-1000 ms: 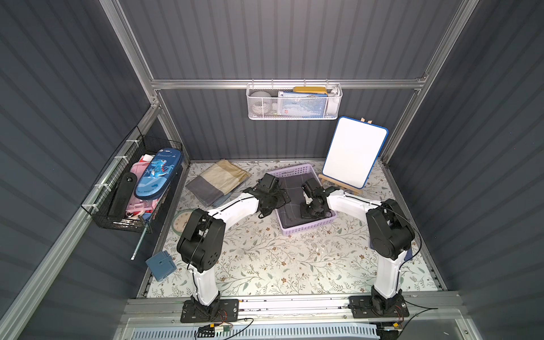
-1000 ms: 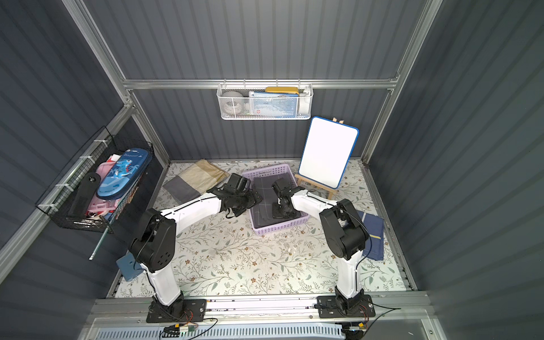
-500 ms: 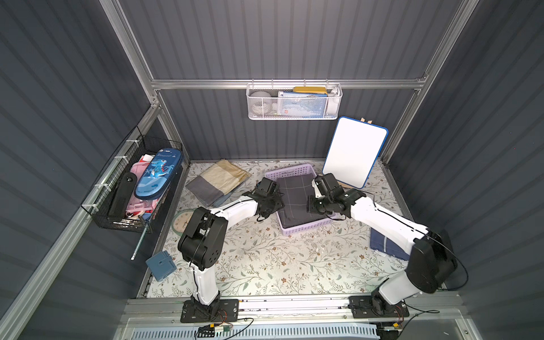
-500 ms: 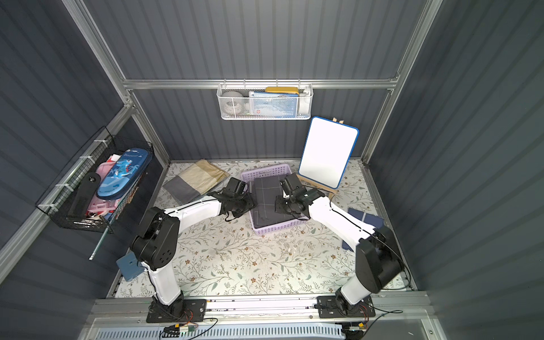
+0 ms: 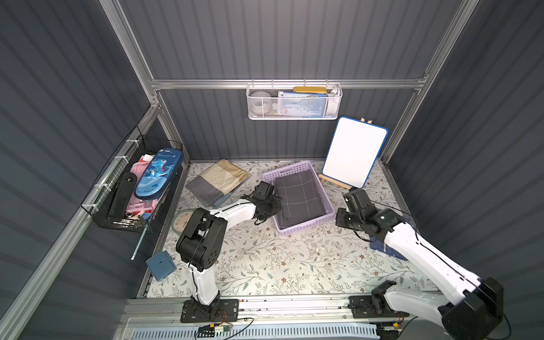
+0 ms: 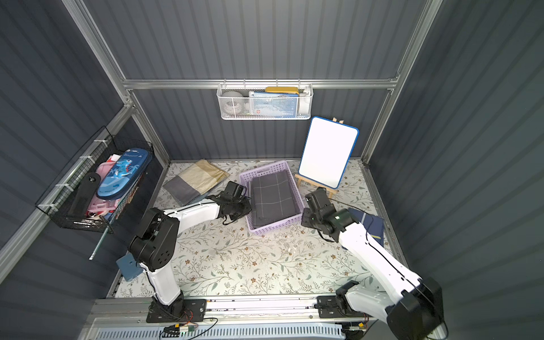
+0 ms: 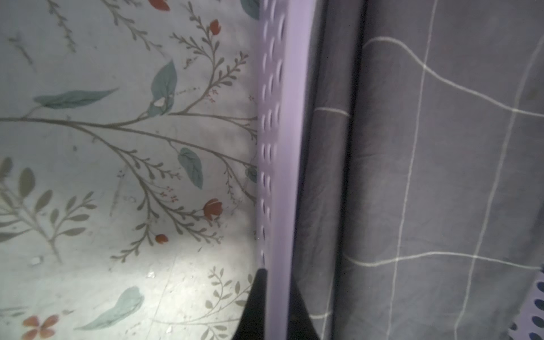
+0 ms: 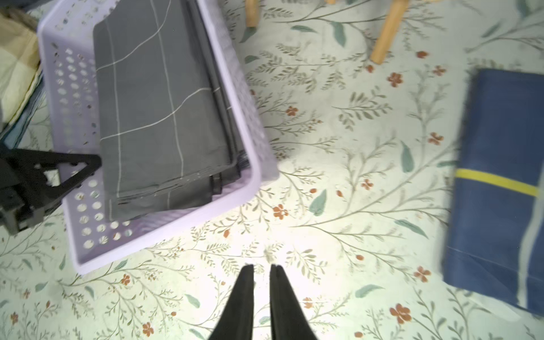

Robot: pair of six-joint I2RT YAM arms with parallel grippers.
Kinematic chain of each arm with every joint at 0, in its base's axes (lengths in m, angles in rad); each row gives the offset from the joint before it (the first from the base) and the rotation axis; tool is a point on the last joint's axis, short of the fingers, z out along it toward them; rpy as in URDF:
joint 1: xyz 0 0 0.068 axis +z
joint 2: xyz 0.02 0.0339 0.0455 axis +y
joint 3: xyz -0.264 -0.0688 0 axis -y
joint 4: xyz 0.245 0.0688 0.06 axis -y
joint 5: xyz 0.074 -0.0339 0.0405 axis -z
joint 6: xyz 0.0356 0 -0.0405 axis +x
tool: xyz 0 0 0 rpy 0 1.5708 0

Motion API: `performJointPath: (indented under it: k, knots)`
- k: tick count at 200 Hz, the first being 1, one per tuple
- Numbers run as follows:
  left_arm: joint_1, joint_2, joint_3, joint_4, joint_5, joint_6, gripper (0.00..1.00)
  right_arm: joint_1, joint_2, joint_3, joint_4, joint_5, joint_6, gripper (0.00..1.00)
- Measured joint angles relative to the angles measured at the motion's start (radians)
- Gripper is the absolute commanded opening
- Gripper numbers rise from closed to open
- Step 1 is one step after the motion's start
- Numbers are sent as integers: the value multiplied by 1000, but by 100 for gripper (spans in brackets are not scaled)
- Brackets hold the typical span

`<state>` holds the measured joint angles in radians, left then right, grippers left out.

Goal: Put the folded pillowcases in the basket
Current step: Move the pillowcase to the center of the board.

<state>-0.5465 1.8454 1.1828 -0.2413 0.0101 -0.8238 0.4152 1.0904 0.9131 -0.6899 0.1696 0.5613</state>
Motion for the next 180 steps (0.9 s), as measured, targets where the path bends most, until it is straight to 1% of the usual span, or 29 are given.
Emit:
performJointPath:
  k: [22,50,65,82,96,105,117,121,131,143,159,180]
  knots:
    - [12,-18,25,-107,-38,60,10,-84,-79,-80,-22,25,16,17]
    - [31,-25,101,-266,-102,135,17,-131,-117,-122,-45,31,33,19]
    - [41,-30,156,-319,-137,169,20,-164,-128,-135,-47,27,38,20]
    - [58,-53,195,-352,-166,218,30,-215,-148,-155,-50,6,43,20]
    - [76,-80,200,-366,-175,253,43,-254,-172,-173,-52,-25,43,21]
    - [86,-93,200,-378,-185,277,51,-274,-188,-181,-53,-43,43,23]
    - [97,-100,200,-388,-198,297,68,-288,-206,-182,-58,-58,42,29]
    - [99,-100,200,-392,-202,314,72,-290,-212,-182,-58,-62,44,30]
    - [103,-100,200,-397,-210,319,88,-296,-221,-182,-61,-68,37,35]
    - [103,-105,200,-405,-217,335,99,-301,-222,-182,-68,-69,35,38]
    - [102,-127,200,-416,-224,352,99,-314,-212,-182,-79,-64,33,40]
    - [102,-182,200,-421,-232,357,99,-345,-192,-180,-93,-68,72,41]
